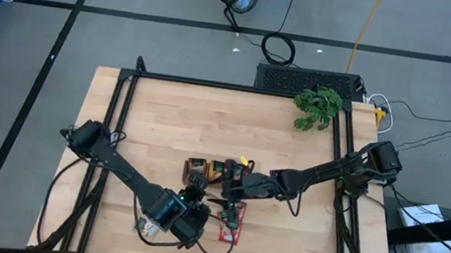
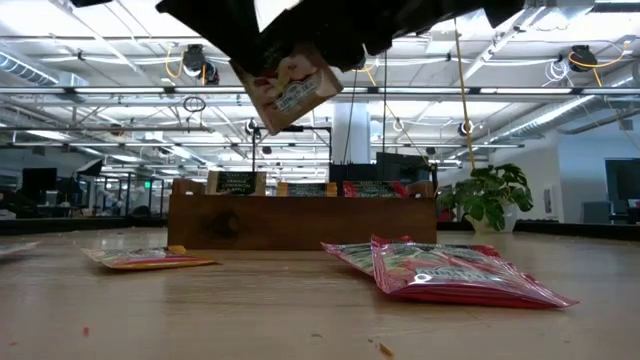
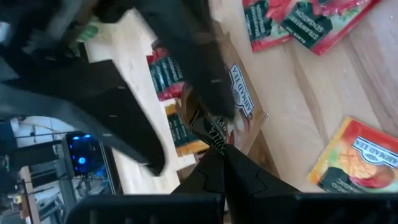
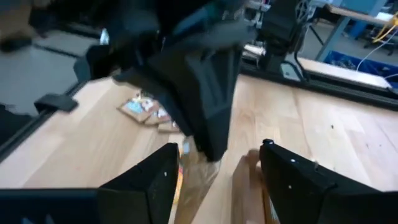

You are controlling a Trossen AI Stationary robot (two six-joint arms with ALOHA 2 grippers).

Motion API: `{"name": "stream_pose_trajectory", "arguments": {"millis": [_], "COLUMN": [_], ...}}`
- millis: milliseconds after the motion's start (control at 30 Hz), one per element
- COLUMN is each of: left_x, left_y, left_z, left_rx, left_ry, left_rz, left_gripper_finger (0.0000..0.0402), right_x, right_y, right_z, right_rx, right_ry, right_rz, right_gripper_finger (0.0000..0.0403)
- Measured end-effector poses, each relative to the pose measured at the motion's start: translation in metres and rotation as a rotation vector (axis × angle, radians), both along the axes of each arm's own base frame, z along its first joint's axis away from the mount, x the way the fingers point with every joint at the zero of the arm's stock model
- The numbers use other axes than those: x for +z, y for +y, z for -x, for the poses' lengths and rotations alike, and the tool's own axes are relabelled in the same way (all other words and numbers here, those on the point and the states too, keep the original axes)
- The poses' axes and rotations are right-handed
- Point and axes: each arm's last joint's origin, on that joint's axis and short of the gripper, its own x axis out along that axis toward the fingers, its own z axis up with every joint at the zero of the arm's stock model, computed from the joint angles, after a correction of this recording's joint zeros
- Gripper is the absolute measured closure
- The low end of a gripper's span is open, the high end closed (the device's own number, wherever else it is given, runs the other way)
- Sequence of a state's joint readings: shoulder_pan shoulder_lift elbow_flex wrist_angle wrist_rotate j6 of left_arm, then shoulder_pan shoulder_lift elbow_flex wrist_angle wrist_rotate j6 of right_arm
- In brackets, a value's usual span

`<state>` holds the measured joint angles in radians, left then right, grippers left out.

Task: Pick & Place Tea
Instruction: Put the brown tea bag into the left section of the wooden organizer

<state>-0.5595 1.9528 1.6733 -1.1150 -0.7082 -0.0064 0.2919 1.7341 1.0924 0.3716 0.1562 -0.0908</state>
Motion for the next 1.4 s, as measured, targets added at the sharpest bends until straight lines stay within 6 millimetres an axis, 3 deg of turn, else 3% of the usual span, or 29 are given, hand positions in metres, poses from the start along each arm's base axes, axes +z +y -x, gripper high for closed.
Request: {"name": "stream_pose_trajectory", "arguments": {"millis": [200,633,867,1167,1300,1400], "left_x": [0.000,0.000,0.005,0.058,0.097,0.138], "left_y": [0.000,0.003,-0.001,0.003,0.016,0.033], "left_z": [0.000,-0.002,0.005,0.055,0.089,0.122], "left_rx": [0.001,0.011,0.013,0.074,0.048,0.004], "left_ry": [0.002,0.000,0.014,-0.045,-0.093,-0.276], "left_rz": [0.000,0.010,0.057,0.147,0.226,0.286], "left_gripper_finger": [0.0401,0.0401,0.0386,0.0321,0.0315,0.0315], "right_x": [0.002,-0.002,-0.002,-0.001,0.000,0.000], "right_y": [-0.002,-0.005,-0.005,-0.005,-0.005,-0.004], "right_z": [0.000,0.000,0.000,0.000,0.000,0.000], "right_rx": [-0.005,0.057,0.069,0.067,0.067,0.073], "right_ry": [-0.007,0.036,0.035,0.027,0.019,0.014], "right_rz": [-0.006,-0.023,0.009,0.011,0.010,0.018], "right_gripper_finger": [0.0228,0.0394,0.0402,0.0403,0.0403,0.0403]}}
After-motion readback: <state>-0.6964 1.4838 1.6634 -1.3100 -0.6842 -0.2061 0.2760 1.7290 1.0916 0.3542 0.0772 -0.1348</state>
